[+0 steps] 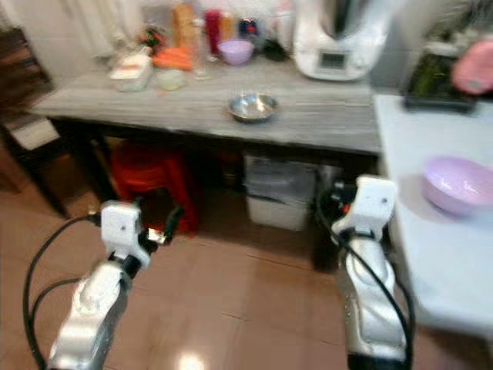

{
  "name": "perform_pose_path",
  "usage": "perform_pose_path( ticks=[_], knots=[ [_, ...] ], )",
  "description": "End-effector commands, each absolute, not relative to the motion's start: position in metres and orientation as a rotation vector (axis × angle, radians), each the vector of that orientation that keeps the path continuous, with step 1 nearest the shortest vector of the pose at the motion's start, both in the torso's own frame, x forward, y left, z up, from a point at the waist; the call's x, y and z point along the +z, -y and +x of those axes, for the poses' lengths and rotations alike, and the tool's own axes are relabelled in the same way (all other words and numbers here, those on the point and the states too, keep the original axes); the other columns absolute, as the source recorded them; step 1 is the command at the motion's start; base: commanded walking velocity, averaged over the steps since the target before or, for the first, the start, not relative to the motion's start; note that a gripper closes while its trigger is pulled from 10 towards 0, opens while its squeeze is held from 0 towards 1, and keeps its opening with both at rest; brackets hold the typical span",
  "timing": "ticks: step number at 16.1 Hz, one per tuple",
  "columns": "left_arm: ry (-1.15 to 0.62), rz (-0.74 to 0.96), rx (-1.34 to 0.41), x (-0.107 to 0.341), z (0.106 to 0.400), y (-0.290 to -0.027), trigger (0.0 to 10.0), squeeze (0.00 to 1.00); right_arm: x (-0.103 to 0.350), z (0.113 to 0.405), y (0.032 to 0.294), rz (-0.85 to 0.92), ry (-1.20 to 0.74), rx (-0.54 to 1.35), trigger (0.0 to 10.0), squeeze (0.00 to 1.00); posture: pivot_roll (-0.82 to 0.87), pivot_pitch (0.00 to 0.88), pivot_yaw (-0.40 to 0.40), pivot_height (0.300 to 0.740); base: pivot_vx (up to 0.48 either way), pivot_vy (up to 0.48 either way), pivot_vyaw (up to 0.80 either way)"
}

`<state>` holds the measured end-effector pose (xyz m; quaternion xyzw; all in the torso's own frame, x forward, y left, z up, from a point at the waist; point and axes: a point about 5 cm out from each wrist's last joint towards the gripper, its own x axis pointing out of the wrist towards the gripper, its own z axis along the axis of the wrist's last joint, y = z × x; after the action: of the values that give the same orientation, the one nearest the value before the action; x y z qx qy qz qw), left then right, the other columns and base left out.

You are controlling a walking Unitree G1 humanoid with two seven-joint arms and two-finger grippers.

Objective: Setting the table

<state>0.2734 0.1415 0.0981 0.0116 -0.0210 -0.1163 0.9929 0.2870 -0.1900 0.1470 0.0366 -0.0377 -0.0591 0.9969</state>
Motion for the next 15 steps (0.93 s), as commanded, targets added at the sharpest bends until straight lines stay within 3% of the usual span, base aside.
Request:
perform_pose_path(
  ticks=[1,6,15],
  knots=[
    [0.068,0.046,-0.233,0.1036,0.2759,-0.1437,10.0,0.0,0.1526,0.2902,0.1864,0.07,0.088,-0.1,10.0,0.0,-0.07,0.043,0.024,0.74,0.0,0.0,0.0],
    [0.071,0.015,-0.274,0.1039,0.2766,-0.1353,10.0,0.0,0.1523,0.29,0.1895,0.066,0.079,-0.11,10.0,0.0,-0.08,0.045,0.025,0.74,0.0,-0.122,0.0],
    [0.068,0.01,-0.284,0.103,0.2755,-0.1345,10.0,0.0,0.1503,0.2912,0.1844,0.071,0.065,-0.098,10.0,0.0,-0.08,0.044,0.021,0.74,0.0,-0.48,0.0]
  ],
)
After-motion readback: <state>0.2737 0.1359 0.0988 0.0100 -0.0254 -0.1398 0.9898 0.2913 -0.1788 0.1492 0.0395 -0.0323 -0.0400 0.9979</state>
